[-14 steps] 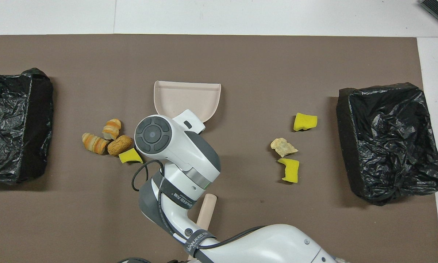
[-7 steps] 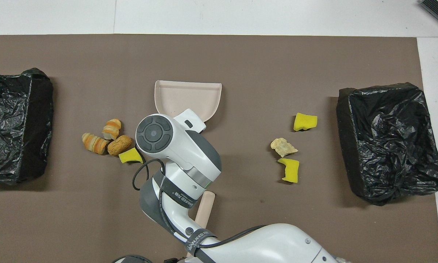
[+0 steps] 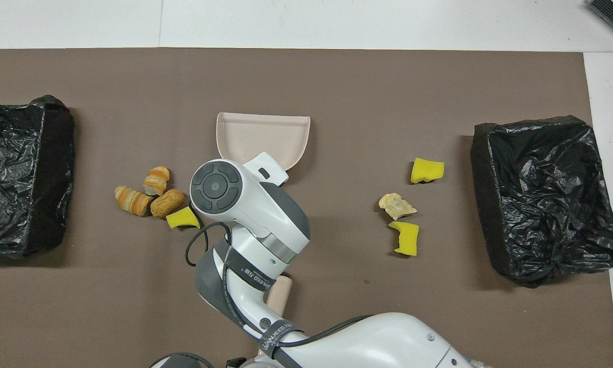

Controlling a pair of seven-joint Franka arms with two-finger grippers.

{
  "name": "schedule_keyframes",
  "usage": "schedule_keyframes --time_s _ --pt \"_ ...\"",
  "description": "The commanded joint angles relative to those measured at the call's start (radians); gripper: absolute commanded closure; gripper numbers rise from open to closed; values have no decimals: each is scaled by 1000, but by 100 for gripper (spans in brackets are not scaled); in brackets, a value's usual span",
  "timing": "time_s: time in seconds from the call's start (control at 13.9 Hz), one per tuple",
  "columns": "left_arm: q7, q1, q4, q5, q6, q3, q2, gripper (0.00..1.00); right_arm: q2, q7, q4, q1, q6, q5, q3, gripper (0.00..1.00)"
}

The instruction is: Sweep and dump trash in bin

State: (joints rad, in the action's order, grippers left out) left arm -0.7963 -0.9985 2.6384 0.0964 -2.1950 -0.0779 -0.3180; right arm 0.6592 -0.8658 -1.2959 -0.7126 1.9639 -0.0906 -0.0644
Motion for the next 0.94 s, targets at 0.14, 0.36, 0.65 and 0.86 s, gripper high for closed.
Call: schedule_keyframes --time_s 0.14,0.36,0.65,0.86 --pt "14 21 -12 -84 20 -3 2 100 -17 50 -26 47 19 70 -8 100" --pt "14 61 -69 -86 43 -3 -12 100 -17 183 -26 54 20 66 -8 100" --pt "22 151 -120 -86 138 1 -73 100 -52 357 -59 55 -7 78 -8 100" --pt "199 337 -132 -86 312 15 -195 100 -82 470 -63 73 -74 72 -8 100"
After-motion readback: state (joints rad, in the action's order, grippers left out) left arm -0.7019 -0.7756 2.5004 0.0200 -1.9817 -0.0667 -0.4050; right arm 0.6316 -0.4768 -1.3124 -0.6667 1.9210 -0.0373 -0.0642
